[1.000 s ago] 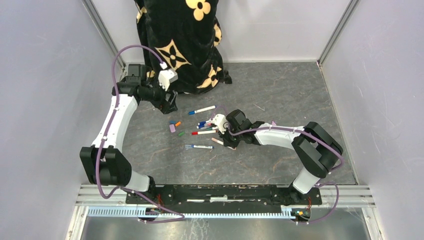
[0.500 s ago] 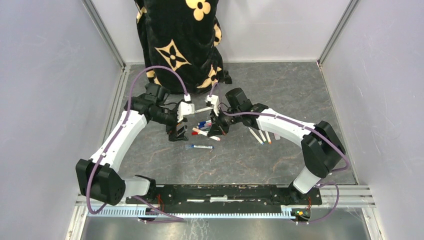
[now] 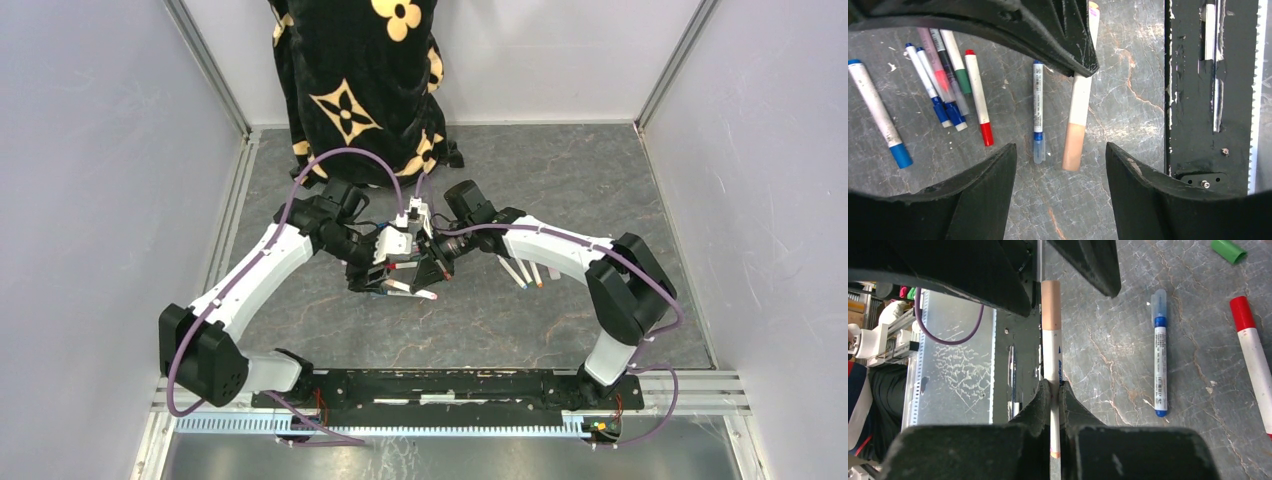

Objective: Open the pen caps

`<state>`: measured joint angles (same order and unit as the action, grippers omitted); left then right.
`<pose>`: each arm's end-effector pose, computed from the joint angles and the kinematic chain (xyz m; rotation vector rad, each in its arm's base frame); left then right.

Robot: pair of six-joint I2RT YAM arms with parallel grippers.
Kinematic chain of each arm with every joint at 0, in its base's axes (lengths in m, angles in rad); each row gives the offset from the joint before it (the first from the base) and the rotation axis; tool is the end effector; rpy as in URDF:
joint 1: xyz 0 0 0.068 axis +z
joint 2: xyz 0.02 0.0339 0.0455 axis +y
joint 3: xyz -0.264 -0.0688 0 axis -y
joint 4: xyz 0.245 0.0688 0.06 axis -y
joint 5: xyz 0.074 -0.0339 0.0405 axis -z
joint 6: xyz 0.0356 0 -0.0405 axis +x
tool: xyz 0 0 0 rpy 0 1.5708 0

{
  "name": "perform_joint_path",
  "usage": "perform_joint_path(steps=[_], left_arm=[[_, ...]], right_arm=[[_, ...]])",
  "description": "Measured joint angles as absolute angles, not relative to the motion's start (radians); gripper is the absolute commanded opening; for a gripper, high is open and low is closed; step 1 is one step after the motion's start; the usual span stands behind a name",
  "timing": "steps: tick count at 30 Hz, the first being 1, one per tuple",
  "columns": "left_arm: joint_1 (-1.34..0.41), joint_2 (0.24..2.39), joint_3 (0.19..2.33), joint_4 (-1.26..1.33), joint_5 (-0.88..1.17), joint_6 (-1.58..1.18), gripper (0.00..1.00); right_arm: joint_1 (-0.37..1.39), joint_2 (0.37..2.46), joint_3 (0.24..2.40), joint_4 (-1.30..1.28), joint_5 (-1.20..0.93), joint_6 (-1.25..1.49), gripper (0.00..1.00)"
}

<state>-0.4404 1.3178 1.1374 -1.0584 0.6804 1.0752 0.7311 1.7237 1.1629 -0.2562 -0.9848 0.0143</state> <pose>0.2065 -0.1221 0.2880 1.8482 1.7349 -0.7186 0.2510 0.2649 0.2266 -1.2996 2.0382 1.5222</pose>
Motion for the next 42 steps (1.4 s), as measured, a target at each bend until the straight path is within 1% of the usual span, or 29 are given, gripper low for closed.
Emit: perform_joint_path(steps=[1,3,4,5,11,12,13,15,17,18,22,24,26,29,30,31,37,42], left_arm=[[-0.448,1.320,1.134,-1.059,0.677,1.075,0.68],[-0.462,1.324,1.125,-1.055,0.668,1.076,0.62],[-0.468,1.326,1.120,-1.053,0.662,1.076,0.62],[-0.473,1.327,1.115,-1.048,0.656,1.076,0.60],[-0.493,1.327,1.110,-1.037,0.651,1.076,0.29],[-0.496,1.327,1.110,-1.036,0.649,1.076,0.24],[-0.499,1.327,1.109,-1.036,0.646,1.076,0.20],[-0.502,1.327,1.109,-1.039,0.635,1.079,0.13],[-0.503,1.327,1.106,-1.037,0.630,1.080,0.10],[-0.504,1.327,1.106,-1.037,0.630,1.080,0.10],[-0.508,1.327,1.106,-1.034,0.630,1.081,0.09],[-0.508,1.327,1.106,-1.031,0.630,1.080,0.09],[-0.508,1.327,1.106,-1.029,0.630,1.080,0.08],[-0.508,1.327,1.106,-1.032,0.625,1.081,0.05],[-0.508,1.327,1.106,-1.036,0.623,1.082,0.04],[-0.508,1.327,1.106,-1.039,0.621,1.084,0.03],[-0.511,1.326,1.106,-1.031,0.594,1.114,0.02],[-0.484,1.329,1.111,-1.006,0.579,1.190,0.02]], right_arm=[[0.731,1.727,1.163,-0.254,-0.995,0.023,0.00],[0.731,1.731,1.163,-0.248,-1.006,0.034,0.00],[0.731,1.733,1.163,-0.245,-1.012,0.041,0.00],[0.730,1.734,1.163,-0.242,-1.017,0.050,0.00],[0.719,1.737,1.163,-0.192,-1.042,0.110,0.00],[0.717,1.739,1.163,-0.182,-1.045,0.120,0.02],[0.715,1.742,1.163,-0.173,-1.050,0.130,0.08],[0.712,1.750,1.163,-0.159,-1.058,0.146,0.24],[0.710,1.760,1.163,-0.146,-1.065,0.167,0.31],[0.710,1.765,1.163,-0.136,-1.065,0.179,0.33],[0.718,1.781,1.161,-0.097,-1.070,0.213,0.34],[0.727,1.790,1.161,-0.074,-1.073,0.235,0.31],[0.737,1.802,1.161,-0.047,-1.077,0.256,0.26],[0.744,1.816,1.161,-0.019,-1.084,0.282,0.11],[0.745,1.817,1.161,-0.015,-1.091,0.285,0.03],[0.745,1.817,1.161,-0.014,-1.094,0.284,0.00],[0.734,1.813,1.152,-0.023,-1.090,0.240,0.00],[0.709,1.755,1.095,-0.014,-1.042,0.177,0.00]])
